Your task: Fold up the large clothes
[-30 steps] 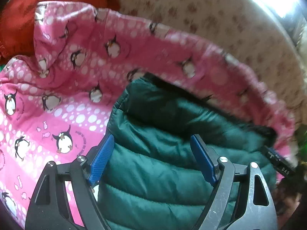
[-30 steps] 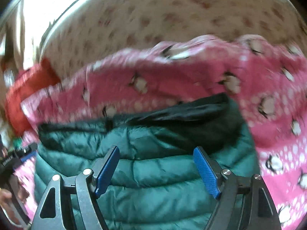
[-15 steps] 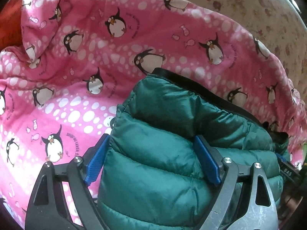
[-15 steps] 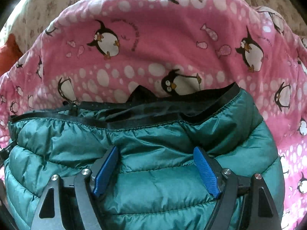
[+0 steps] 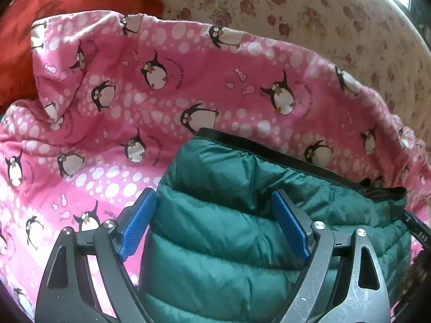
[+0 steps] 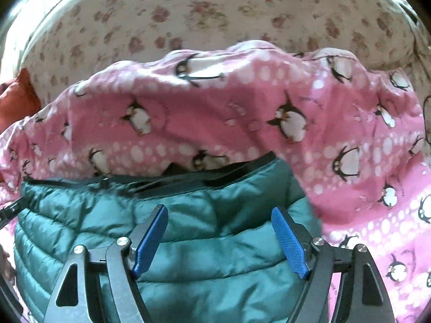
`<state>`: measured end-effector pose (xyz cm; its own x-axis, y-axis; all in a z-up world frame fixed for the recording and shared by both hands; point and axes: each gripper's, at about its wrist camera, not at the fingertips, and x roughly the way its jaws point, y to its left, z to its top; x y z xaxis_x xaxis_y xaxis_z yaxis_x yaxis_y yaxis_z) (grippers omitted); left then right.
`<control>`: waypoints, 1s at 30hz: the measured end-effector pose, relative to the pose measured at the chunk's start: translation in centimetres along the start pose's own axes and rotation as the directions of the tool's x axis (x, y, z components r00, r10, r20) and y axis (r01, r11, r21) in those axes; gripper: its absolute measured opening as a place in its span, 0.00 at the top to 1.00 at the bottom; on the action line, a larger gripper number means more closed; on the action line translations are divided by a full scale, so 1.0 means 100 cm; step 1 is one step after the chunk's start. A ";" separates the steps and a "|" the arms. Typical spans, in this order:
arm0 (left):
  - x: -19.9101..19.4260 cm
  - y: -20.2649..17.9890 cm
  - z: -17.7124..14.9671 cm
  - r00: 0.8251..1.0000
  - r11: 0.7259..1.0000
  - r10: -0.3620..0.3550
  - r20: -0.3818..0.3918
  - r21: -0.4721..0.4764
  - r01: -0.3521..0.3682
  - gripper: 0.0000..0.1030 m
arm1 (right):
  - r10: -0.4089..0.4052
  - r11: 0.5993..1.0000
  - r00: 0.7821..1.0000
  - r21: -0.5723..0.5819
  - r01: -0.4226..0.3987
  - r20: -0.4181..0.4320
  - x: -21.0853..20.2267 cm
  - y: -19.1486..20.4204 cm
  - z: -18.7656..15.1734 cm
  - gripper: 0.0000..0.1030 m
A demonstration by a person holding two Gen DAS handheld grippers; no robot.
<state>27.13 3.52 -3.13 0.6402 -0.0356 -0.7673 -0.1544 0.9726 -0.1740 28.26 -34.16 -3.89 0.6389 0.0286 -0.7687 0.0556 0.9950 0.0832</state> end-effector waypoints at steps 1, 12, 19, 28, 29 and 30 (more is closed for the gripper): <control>0.004 -0.001 0.002 1.000 1.000 0.010 -0.008 0.005 -0.010 0.15 | -0.007 1.000 1.000 0.007 0.007 -0.011 0.005 -0.005 0.002 0.25; 0.044 -0.003 0.003 0.992 1.000 0.031 -0.126 0.004 -0.031 0.14 | -0.007 0.993 0.993 0.113 0.020 -0.118 0.049 -0.025 -0.020 0.25; 0.012 -0.005 -0.003 0.996 1.000 0.014 -0.089 0.022 -0.013 0.14 | 0.026 0.994 0.999 0.109 -0.022 -0.036 -0.006 -0.031 -0.024 0.25; -0.037 -0.009 -0.033 0.999 0.999 -0.016 -0.029 0.050 0.017 0.14 | 0.016 0.988 0.999 0.152 -0.010 -0.041 -0.039 -0.045 -0.068 0.25; -0.038 -0.009 -0.034 0.999 0.999 -0.014 -0.031 0.051 0.015 0.14 | 0.012 0.986 0.998 0.165 -0.002 -0.061 -0.034 -0.048 -0.073 0.25; -0.040 -0.009 -0.037 0.999 0.998 -0.012 -0.035 0.054 0.013 0.14 | 0.027 0.982 0.996 0.191 -0.010 -0.086 -0.025 -0.051 -0.079 0.24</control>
<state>21.89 1.91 -2.19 0.6153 -0.0549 -0.7864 -0.1052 0.9829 -0.1509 20.30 -38.58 -7.38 0.5719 0.0635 -0.8178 0.1948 0.9580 0.2106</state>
